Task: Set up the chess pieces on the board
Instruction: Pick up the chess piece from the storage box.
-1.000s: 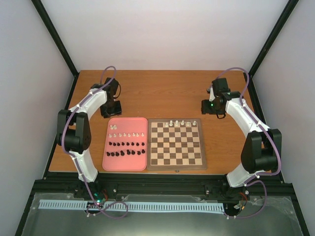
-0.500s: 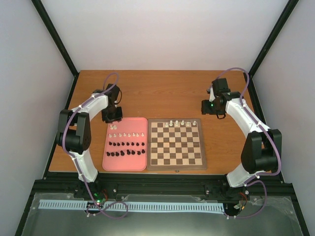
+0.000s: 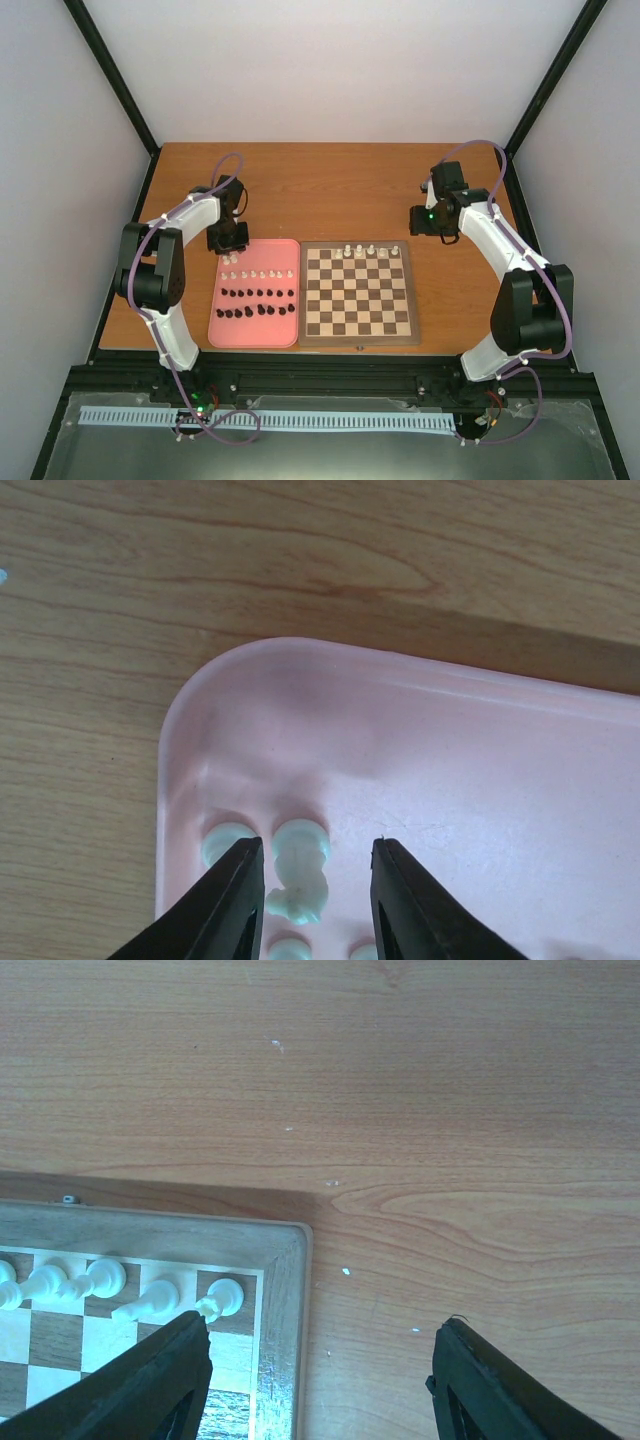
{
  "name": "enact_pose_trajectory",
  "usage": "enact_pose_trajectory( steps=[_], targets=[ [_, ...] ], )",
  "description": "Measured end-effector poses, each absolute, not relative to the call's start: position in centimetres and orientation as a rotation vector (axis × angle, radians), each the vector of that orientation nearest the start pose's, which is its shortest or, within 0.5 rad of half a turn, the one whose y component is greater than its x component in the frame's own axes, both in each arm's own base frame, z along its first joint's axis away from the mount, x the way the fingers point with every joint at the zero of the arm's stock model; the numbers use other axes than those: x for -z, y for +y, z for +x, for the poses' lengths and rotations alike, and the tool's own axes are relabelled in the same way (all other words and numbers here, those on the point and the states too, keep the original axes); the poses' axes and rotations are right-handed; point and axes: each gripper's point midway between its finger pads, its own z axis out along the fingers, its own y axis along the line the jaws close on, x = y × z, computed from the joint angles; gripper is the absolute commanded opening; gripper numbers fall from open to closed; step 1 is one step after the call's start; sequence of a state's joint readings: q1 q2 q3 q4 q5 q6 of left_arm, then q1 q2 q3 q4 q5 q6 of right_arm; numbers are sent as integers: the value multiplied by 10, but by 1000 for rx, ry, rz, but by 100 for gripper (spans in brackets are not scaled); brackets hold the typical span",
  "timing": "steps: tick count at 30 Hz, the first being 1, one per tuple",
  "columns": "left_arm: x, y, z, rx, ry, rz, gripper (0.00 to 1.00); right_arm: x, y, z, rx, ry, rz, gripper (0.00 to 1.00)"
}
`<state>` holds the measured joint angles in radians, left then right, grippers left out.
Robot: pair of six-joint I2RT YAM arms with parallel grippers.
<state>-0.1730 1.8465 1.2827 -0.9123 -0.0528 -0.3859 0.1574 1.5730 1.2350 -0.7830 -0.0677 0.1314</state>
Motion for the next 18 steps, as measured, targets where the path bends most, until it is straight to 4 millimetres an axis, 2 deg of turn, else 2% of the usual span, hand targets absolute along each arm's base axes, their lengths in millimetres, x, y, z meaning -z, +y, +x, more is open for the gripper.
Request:
enact_pose_trajectory(
  steps=[18],
  targets=[
    [-38,-51,344,-45,3036,-325,30,-129,70,369,-178,2707,-56,61]
  ],
)
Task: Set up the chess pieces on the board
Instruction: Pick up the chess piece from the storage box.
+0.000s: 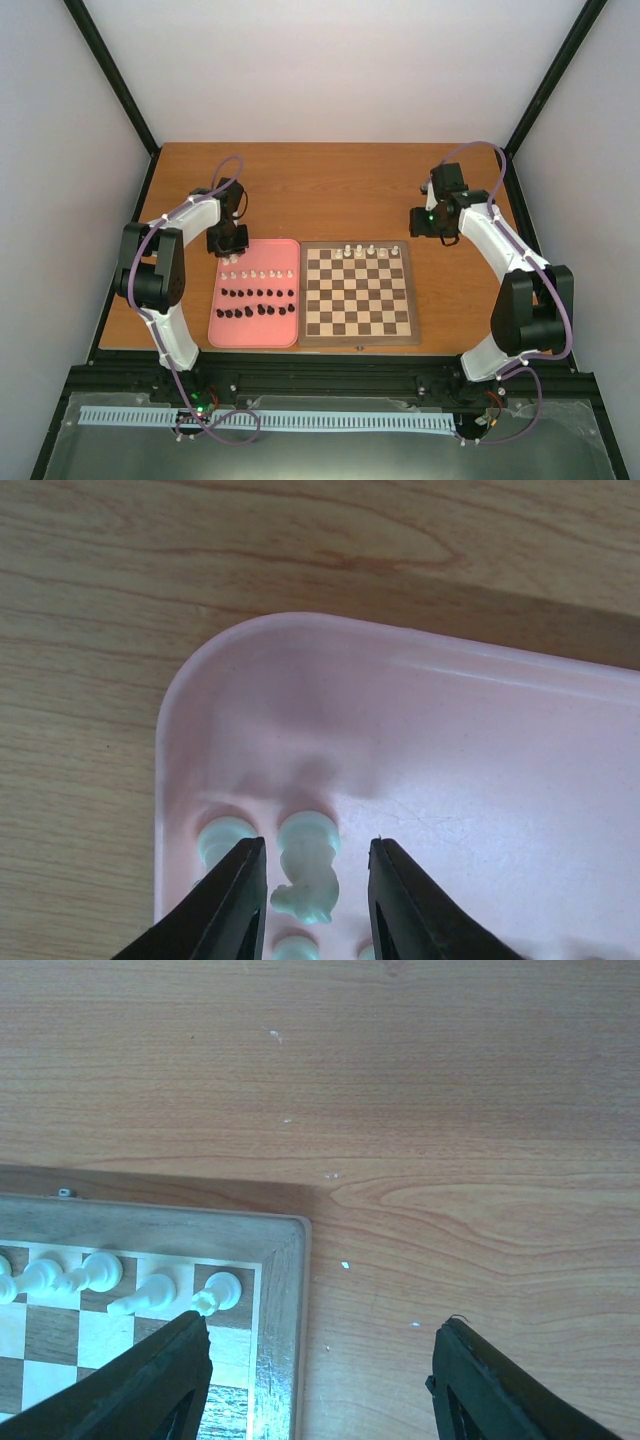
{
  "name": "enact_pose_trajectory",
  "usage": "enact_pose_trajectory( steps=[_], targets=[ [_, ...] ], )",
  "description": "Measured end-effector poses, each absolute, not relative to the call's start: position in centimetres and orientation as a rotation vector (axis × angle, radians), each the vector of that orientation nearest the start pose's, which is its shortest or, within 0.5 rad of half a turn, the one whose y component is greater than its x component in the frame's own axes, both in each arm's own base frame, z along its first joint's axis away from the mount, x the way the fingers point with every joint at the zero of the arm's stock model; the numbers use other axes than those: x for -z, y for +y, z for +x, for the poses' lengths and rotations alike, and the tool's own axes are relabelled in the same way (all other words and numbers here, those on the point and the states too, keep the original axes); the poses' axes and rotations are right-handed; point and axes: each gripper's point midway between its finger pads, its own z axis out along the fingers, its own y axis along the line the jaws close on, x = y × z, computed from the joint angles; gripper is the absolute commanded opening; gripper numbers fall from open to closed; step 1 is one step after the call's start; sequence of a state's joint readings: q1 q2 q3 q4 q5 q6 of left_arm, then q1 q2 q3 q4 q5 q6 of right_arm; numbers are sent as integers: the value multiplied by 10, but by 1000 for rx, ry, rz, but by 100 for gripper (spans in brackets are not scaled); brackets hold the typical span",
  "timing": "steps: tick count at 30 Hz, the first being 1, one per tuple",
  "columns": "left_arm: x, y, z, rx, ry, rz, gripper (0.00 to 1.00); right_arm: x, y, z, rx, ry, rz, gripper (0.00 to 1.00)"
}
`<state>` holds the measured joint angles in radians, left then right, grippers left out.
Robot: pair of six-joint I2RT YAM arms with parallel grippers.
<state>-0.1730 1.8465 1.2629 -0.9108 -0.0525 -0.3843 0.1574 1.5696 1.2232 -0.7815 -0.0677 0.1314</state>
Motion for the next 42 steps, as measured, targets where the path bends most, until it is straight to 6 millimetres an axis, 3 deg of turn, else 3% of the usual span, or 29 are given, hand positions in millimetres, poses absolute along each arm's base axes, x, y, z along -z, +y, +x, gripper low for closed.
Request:
enact_pose_trajectory(
  steps=[12,24,32,37,42],
  targets=[
    [-32,-51,343,-53,3053,-324,20,-130,70,369,-179,2703,-56,61],
    [-31,-51,344,-53,3059,-309,1,-127,70,367,-177,2711,-55,61],
    [-41,-61,345,-30,3068,-279,1,-127,70,366,-176,2713,-55,61],
    [-64,-94,348,11,3058,-158,1,-126,70,366,-176,2713,-54,61],
    [-101,-167,347,127,3003,60,1,-126,69,366,-173,2714,-46,61]
  ],
)
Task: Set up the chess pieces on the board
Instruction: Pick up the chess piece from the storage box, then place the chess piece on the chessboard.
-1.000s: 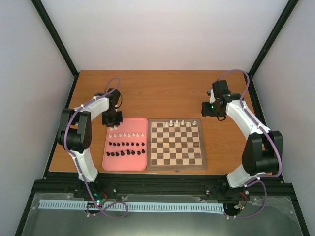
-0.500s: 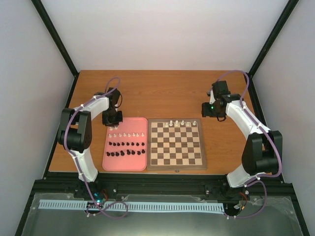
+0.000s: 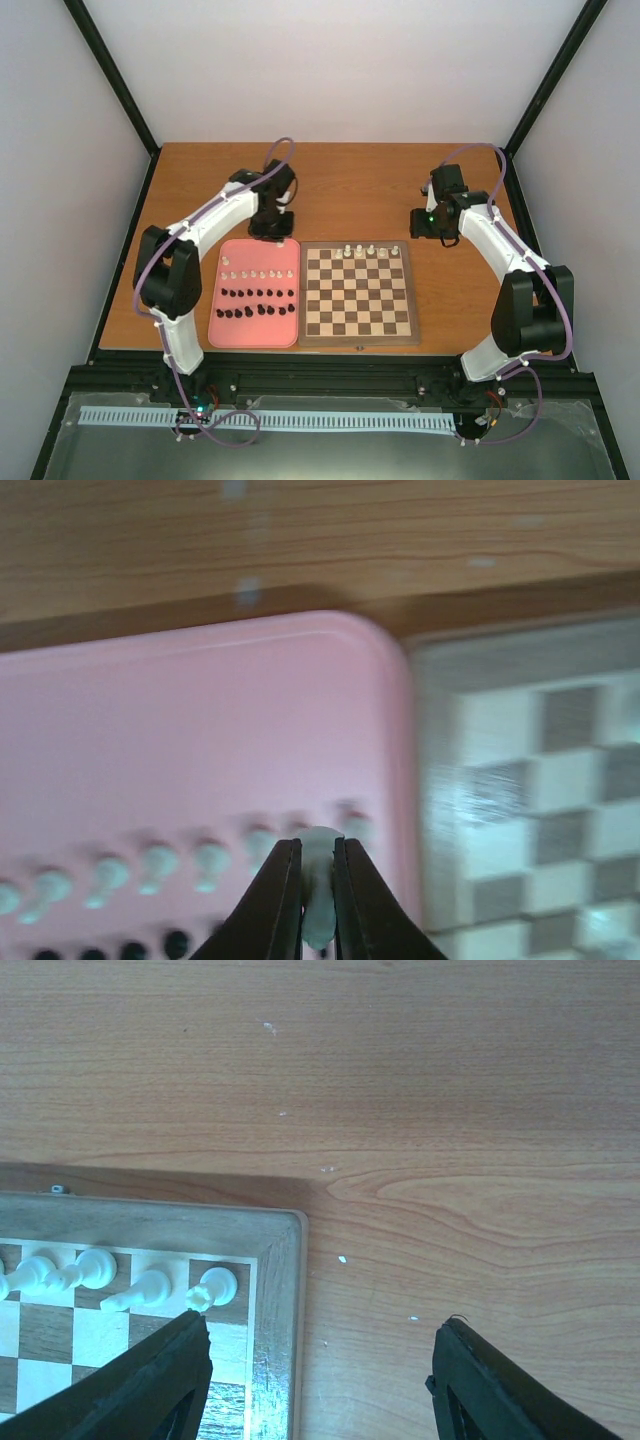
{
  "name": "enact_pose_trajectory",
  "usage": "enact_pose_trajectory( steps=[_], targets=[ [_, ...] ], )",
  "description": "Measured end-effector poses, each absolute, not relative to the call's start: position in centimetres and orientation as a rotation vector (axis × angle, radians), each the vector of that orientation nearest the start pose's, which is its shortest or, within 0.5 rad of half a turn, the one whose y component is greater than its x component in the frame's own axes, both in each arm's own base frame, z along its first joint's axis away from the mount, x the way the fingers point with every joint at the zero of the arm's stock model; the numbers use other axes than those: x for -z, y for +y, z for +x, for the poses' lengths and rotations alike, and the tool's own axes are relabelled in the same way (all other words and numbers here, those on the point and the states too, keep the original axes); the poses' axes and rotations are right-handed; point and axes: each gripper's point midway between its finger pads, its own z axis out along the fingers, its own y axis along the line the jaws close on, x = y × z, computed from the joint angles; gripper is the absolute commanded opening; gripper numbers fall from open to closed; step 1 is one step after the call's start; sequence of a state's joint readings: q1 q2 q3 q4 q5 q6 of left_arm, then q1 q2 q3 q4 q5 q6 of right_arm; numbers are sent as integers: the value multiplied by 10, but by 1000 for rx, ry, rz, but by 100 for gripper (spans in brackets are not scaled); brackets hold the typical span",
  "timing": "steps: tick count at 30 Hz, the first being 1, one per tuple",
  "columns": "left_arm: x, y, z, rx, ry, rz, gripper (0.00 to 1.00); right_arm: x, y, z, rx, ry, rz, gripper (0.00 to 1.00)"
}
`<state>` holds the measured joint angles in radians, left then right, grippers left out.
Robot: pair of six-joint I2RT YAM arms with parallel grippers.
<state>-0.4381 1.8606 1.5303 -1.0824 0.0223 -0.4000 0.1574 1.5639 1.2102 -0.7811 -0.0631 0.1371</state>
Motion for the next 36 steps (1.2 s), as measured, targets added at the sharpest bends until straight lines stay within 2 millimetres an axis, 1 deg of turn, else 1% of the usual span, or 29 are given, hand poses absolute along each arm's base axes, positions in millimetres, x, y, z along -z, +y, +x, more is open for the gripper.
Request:
enact_pose_trajectory(
  steps=[1,3,5,7,9,10,11,14,17,20,25,27,31,36],
  targets=[
    [-107,-179,347,155,2990,85,1,-126,69,366,-173,2714,-43,62],
    [-121,-206,345,221,2965,146,1,-126,69,366,-171,2714,-38,70],
    [-129,-228,343,267,2949,190,1,-126,68,366,-172,2714,-25,74],
    [-128,-241,342,288,2951,214,1,-126,68,366,-168,2715,-21,82],
    [-122,-252,339,297,2968,238,1,-126,67,367,-160,2714,-10,88],
    [-118,-256,338,296,2979,249,1,-126,66,367,-154,2713,-8,94],
    [-113,-259,337,291,2991,255,1,-127,65,367,-148,2713,-2,99],
    [-98,-264,333,281,3031,266,1,-128,63,368,-131,2708,1,100],
    [-90,-268,330,280,3056,271,1,-130,61,369,-114,2703,3,100],
    [-89,-273,334,284,3059,272,1,-132,60,369,-109,2698,4,100],
    [-93,-286,347,309,3029,284,1,-133,60,369,-108,2695,4,100],
    [-92,-290,349,313,3029,291,1,-133,60,369,-107,2695,5,100],
    [-84,-294,347,302,3050,303,1,-133,59,369,-102,2695,6,100],
    [-70,-293,344,275,3087,306,1,-133,58,369,-97,2695,7,100]
  ],
)
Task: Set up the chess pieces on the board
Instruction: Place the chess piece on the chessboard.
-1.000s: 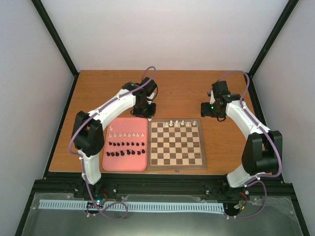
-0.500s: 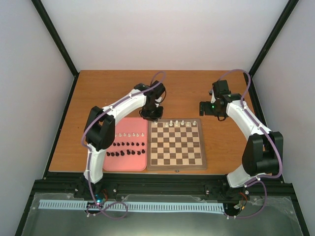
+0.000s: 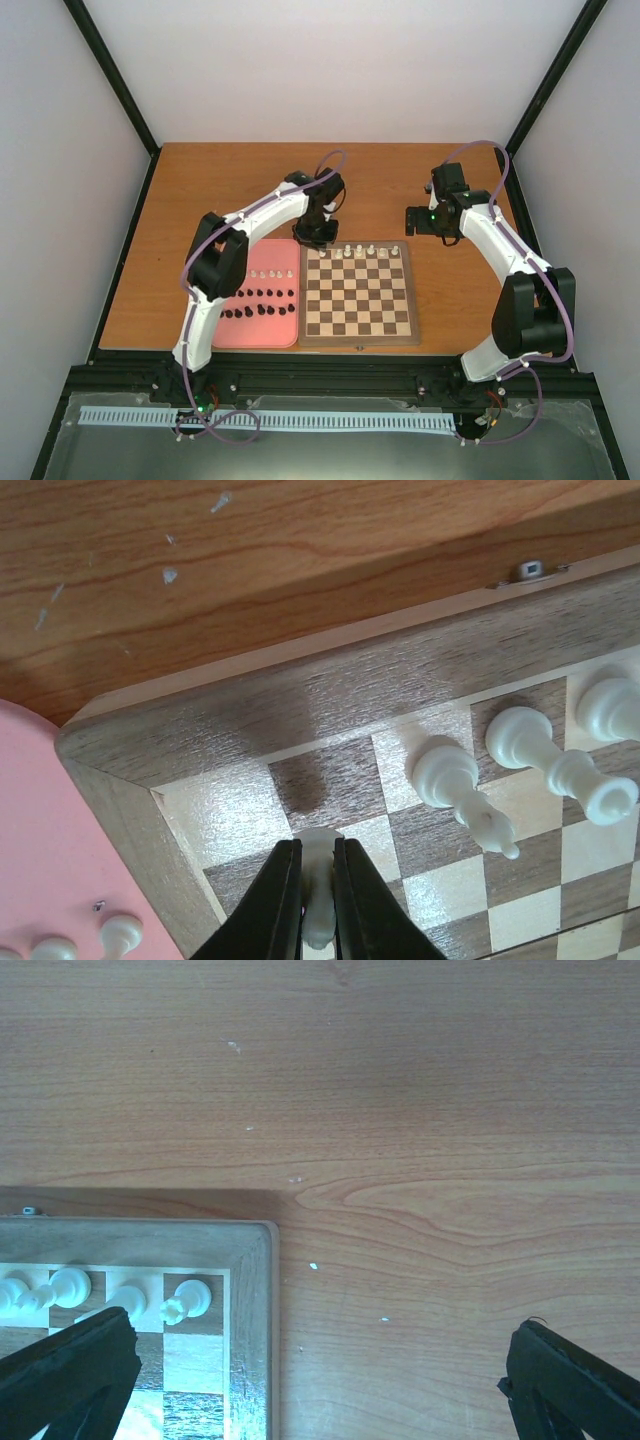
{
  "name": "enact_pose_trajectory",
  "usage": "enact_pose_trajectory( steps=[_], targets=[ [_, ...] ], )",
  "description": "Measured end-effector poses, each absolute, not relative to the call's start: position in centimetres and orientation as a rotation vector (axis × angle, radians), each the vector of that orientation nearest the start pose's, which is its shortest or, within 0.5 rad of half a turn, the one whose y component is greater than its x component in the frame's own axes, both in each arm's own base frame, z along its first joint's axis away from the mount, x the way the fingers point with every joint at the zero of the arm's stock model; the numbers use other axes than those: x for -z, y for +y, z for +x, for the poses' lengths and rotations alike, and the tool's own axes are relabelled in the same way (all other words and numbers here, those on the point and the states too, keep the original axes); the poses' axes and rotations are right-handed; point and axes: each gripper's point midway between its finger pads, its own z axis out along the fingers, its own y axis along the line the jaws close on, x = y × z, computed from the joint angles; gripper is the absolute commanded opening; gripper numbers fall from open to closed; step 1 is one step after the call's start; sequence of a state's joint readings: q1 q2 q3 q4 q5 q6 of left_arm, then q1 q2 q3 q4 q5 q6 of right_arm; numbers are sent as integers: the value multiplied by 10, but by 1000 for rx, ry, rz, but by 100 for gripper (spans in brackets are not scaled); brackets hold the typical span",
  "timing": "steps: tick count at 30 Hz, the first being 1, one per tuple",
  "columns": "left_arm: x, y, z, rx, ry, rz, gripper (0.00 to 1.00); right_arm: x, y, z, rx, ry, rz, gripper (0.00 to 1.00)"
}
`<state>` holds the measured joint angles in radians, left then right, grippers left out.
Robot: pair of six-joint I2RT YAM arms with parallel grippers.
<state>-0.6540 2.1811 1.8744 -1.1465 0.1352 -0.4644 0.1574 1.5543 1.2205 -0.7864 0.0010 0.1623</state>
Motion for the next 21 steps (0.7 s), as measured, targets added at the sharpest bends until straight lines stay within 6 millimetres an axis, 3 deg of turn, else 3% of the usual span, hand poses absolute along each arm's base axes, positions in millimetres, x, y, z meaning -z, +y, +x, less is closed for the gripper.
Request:
enact_pose_trajectory(
  steps=[15,21],
  targets=[
    [-60,-302,350,264,3100,318,2,-133,58,370,-90,2694,7,100],
    [-57,-301,347,249,3116,321,8,-133,57,370,-88,2693,7,100]
  ],
)
